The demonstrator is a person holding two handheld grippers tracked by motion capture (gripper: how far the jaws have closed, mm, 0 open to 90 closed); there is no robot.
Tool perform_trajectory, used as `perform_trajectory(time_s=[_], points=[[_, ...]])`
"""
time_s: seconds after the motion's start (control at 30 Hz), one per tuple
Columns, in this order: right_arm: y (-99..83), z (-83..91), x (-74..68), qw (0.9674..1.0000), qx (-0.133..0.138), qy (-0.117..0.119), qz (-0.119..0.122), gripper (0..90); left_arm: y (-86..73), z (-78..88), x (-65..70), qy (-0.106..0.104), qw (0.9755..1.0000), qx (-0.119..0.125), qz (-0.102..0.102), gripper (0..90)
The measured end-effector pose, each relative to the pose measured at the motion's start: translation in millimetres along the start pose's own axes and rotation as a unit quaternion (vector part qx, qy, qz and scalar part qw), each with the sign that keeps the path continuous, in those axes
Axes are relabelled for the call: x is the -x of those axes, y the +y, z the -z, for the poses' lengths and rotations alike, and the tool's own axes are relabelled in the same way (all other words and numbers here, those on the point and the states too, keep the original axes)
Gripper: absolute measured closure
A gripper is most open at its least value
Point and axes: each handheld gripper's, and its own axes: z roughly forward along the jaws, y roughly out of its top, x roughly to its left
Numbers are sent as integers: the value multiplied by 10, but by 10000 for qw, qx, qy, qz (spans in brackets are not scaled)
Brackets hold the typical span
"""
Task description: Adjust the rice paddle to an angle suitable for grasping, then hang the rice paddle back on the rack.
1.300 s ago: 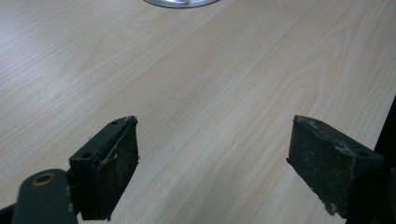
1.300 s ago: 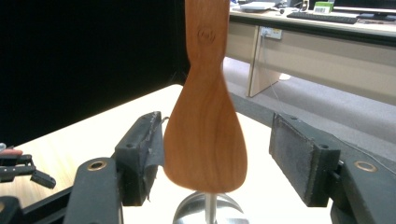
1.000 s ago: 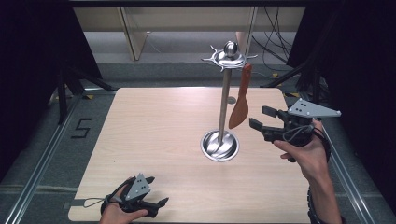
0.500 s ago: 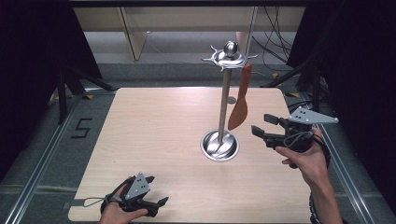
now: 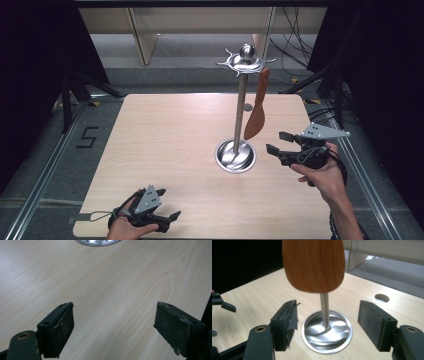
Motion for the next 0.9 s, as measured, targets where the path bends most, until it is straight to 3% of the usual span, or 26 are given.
perform_trajectory(time_s=[0.07,0.1,0.23,0.3,0.37,0.47,0.53,0.57,0.6,0.63,0.67,0.7,0.8,0.83,0.9], points=[[-24,-8,-20,9999,-96,39,-132,327,2,6,-7,2,10000,-33,-47,153],[-30,-11,-3,9998,-159,106,-37,325,3,-1,-2,-4,10000,4,-3,153],[-86,-35,-36,9998,-153,26,-94,321,-2,-12,2,-44,10000,57,-21,153],[-120,-34,-38,9994,-319,114,-64,319,6,0,-7,-12,10000,-46,-86,153],[-129,-33,-30,9994,-350,76,2,319,1,-4,0,-36,10000,2,-32,153],[-169,-41,-48,9992,-381,72,-123,318,-4,0,2,-27,10000,14,14,153],[-196,-41,-51,9986,-470,157,-175,316,-4,4,-10,-41,9999,-34,-85,153],[-202,-31,-34,9985,-524,122,-49,316,-1,6,-6,-28,9999,-32,-98,153],[-216,-25,-46,9986,-524,76,-85,315,4,3,-2,-15,9999,10,-99,153],[-228,-36,-35,9992,-392,23,16,315,5,2,6,-62,10000,15,-1,153],[-240,-17,-42,9987,-498,79,-46,315,5,1,4,-50,10000,22,-2,153],[-239,-9,-18,9984,-544,116,74,314,10,5,-11,-18,9999,-12,-116,153],[-287,-21,-34,9986,-499,64,-148,314,2,-9,3,-29,10000,26,10,153],[-292,-19,-21,9985,-540,90,-94,314,2,-7,2,-30,10000,16,-17,153],[-314,-28,-29,9980,-577,152,-212,314,1,-2,-1,-13,10000,0,-49,153]])
